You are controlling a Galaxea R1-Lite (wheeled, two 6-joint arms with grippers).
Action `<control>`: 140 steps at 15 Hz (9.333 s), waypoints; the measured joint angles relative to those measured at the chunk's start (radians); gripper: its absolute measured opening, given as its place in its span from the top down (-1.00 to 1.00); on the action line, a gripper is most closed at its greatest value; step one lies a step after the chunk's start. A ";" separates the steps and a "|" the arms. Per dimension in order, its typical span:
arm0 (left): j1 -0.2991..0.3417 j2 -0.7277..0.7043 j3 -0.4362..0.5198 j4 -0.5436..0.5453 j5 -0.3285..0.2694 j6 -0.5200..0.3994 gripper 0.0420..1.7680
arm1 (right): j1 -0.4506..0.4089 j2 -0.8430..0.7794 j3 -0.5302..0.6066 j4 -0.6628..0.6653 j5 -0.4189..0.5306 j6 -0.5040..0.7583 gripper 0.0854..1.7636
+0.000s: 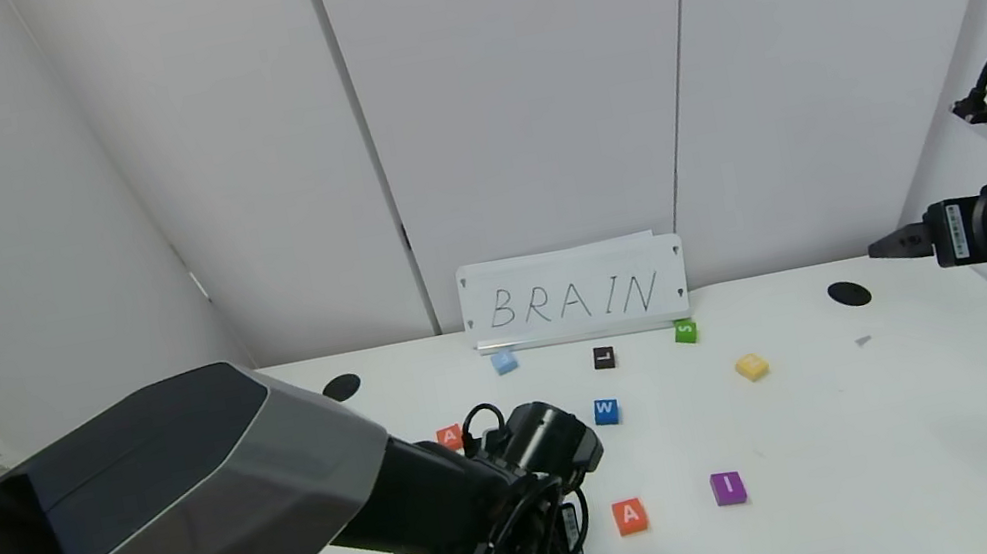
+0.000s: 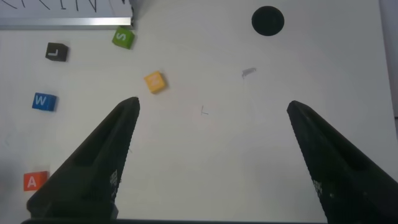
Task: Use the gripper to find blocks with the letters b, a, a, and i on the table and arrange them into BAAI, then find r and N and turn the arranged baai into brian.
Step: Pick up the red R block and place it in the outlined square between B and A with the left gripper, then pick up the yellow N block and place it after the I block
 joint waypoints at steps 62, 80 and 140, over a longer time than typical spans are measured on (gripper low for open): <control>0.309 -0.757 0.310 -0.197 -0.301 0.537 -0.94 | 0.371 0.533 -0.710 0.586 -0.269 0.929 -0.94; 0.317 -0.724 0.317 -0.201 -0.307 0.546 -0.94 | 0.270 0.774 -0.833 0.575 -0.184 0.944 -0.94; 0.331 -0.711 0.316 -0.203 -0.322 0.557 -0.94 | 0.265 0.799 -0.824 0.683 -0.312 0.821 0.46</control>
